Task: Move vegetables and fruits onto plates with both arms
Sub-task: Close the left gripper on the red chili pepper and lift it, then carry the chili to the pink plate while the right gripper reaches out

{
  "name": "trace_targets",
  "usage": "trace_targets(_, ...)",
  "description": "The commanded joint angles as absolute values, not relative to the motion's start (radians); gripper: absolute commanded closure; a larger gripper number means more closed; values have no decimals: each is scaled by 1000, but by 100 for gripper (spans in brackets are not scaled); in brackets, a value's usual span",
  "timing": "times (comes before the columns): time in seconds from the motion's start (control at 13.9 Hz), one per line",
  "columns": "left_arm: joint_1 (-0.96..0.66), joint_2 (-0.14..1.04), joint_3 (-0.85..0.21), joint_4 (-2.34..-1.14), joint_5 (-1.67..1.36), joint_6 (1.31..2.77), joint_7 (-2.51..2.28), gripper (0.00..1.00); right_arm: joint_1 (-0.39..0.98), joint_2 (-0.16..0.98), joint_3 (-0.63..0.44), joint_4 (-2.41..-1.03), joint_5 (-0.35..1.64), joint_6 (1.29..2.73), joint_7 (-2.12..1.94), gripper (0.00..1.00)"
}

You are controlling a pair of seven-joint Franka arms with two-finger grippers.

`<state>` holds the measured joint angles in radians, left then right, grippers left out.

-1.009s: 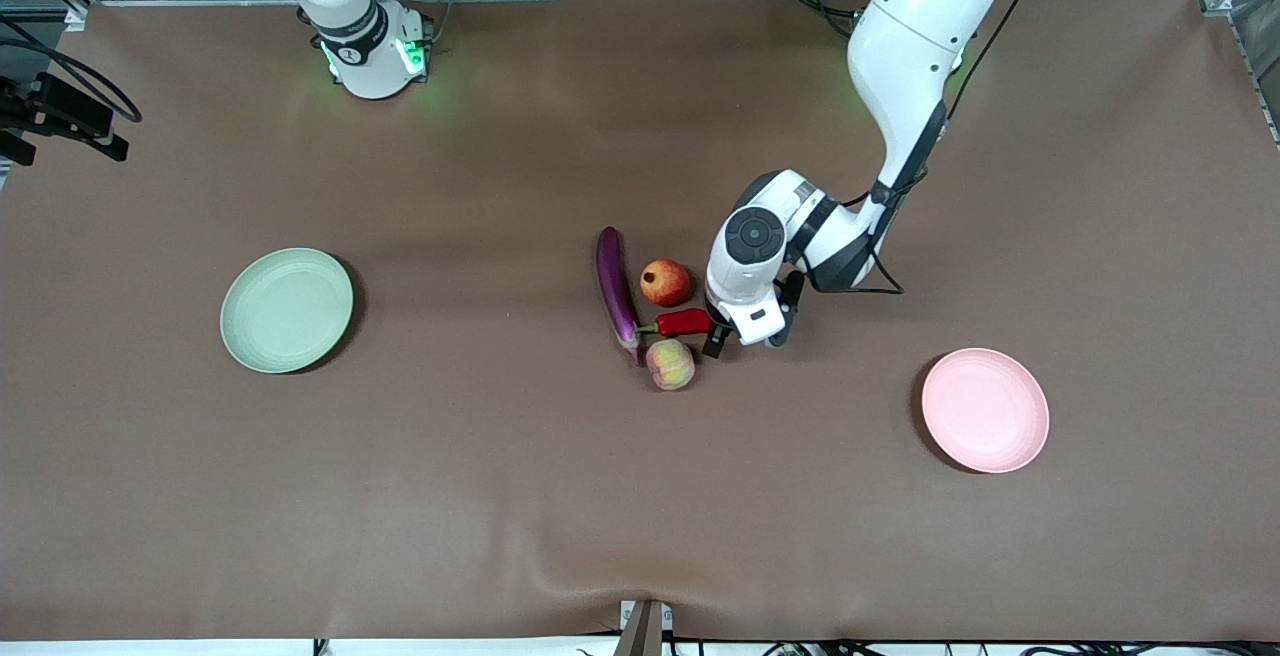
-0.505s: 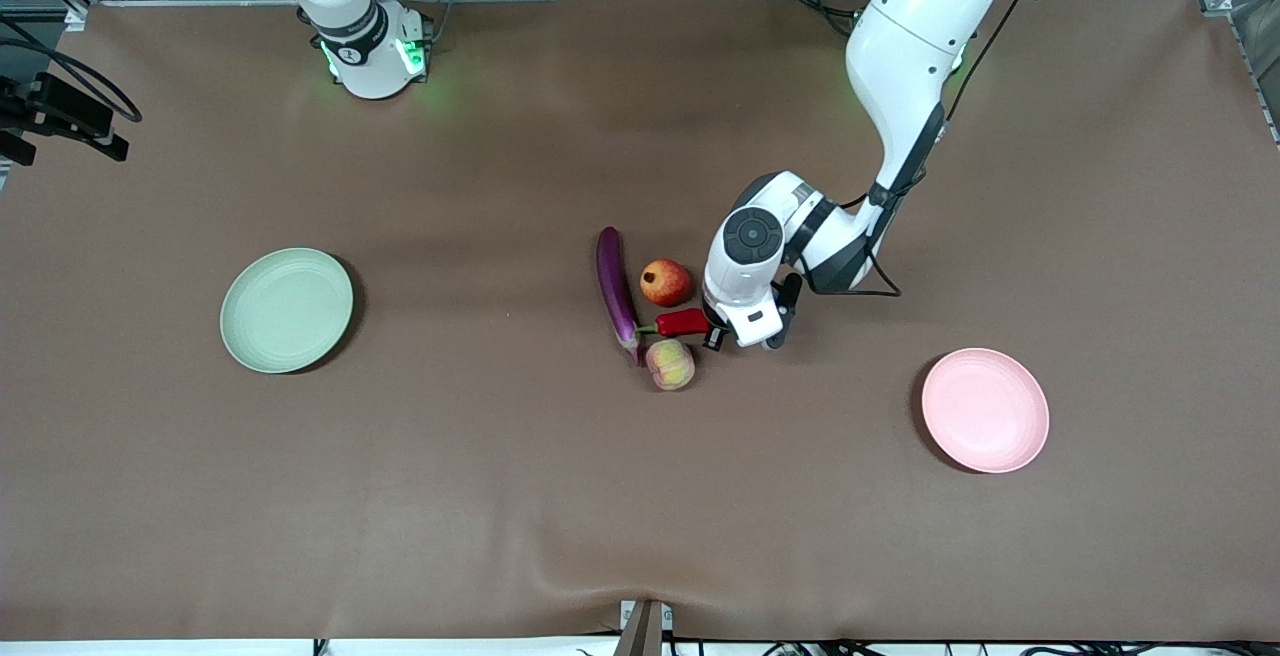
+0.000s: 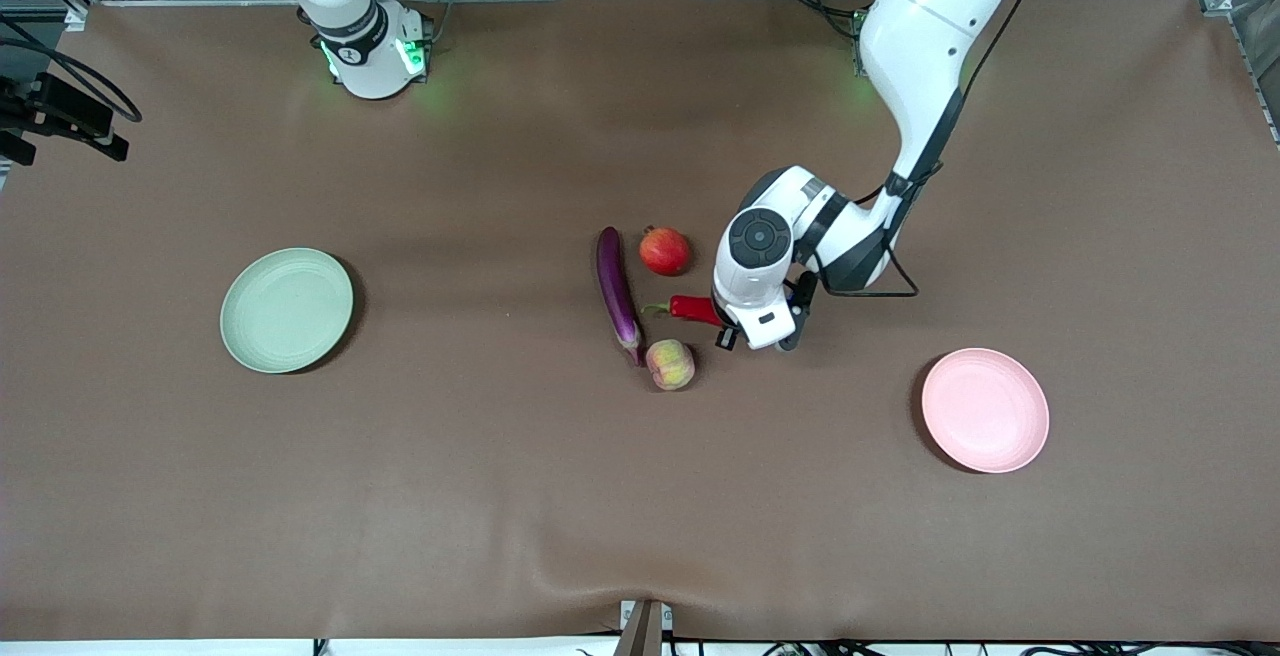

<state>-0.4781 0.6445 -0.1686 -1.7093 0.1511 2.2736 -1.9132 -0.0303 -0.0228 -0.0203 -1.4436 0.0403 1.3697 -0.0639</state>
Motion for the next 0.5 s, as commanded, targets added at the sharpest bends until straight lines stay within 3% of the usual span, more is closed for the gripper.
trace_targets(0.0, -462, 588, -161, -1674, 187, 2134, -1907, 100, -23, -17, -28, -1430, 49, 1359, -72, 0)
trace_targets(0.43, -388, 468, -158, -1562, 206, 1893, -1694, 100, -25, 116, -29, -1420, 31, 1362, -71, 0)
